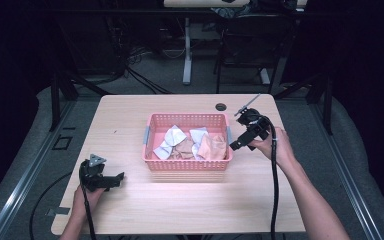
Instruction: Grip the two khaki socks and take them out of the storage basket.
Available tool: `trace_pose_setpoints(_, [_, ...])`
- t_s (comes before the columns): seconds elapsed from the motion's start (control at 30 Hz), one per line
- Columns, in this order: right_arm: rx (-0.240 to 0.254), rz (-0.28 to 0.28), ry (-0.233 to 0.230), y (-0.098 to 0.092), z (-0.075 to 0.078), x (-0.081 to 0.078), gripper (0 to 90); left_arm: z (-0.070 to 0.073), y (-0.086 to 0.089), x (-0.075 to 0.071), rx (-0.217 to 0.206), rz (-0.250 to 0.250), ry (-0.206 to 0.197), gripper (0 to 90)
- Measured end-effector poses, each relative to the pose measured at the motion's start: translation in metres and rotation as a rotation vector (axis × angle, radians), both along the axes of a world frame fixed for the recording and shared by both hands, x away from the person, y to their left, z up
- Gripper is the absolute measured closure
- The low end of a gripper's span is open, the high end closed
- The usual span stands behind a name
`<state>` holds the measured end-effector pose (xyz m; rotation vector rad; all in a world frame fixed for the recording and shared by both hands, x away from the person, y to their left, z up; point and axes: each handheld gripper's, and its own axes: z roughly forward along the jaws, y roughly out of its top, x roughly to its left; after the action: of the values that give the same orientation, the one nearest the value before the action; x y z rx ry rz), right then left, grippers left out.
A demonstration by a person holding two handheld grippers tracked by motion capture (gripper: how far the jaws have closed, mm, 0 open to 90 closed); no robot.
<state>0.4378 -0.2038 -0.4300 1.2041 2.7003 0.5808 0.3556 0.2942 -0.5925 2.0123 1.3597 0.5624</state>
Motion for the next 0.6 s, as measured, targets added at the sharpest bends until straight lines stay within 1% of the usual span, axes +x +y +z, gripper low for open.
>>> trace_pose_setpoints(0.03, [0.000,0.000,0.000,0.000,0.000,0.000,0.0,0.000,0.000,0.000,0.000,0.000,0.000,0.0])
trace_pose_setpoints(0.07, [0.011,0.001,0.000,0.008,0.001,0.004,0.4,0.000,0.000,0.000,0.000,0.000,-0.001,0.0])
trace_pose_setpoints(0.13, [0.005,0.008,0.006,0.011,0.002,0.006,0.4,0.000,0.000,0.000,0.000,0.000,0.000,0.0])
trace_pose_setpoints(0.17, [0.000,0.017,0.012,0.018,0.002,0.011,0.4,0.000,0.000,0.000,0.000,-0.001,-0.001,0.0])
trace_pose_setpoints(0.2, [0.000,0.017,0.012,0.018,0.002,0.011,0.4,0.000,0.000,0.000,0.000,0.000,-0.001,0.0])
trace_pose_setpoints(0.23, [0.005,0.017,0.016,0.022,0.002,0.012,0.4,0.000,0.000,0.000,0.000,0.000,0.000,0.0])
trace_pose_setpoints(0.3, [-0.009,0.029,0.026,0.029,0.001,0.015,1.3,0.000,0.000,0.000,0.000,0.000,0.000,0.0])
trace_pose_setpoints(0.4, [-0.004,0.042,0.028,0.041,0.000,0.019,7.3,0.000,0.000,0.000,0.000,0.000,-0.001,0.0])
trace_pose_setpoints(0.47, [0.001,0.046,0.025,0.048,-0.002,0.021,14.0,0.000,0.000,0.000,0.000,0.000,-0.001,0.0])
trace_pose_setpoints(0.5, [0.002,0.051,0.033,0.051,-0.004,0.023,13.9,0.000,0.000,0.000,0.000,0.000,0.000,0.0])
trace_pose_setpoints(0.53, [-0.004,0.051,0.042,0.054,-0.006,0.024,15.6,0.000,0.000,0.000,0.000,0.000,0.000,0.0])
trace_pose_setpoints(0.57, [-0.016,0.053,0.049,0.058,-0.009,0.026,18.8,0.000,0.000,0.000,0.000,0.000,0.000,0.0])
trace_pose_setpoints(0.6, [-0.012,0.047,0.052,0.062,-0.012,0.026,22.7,0.000,0.000,0.000,0.000,0.000,0.000,0.0])
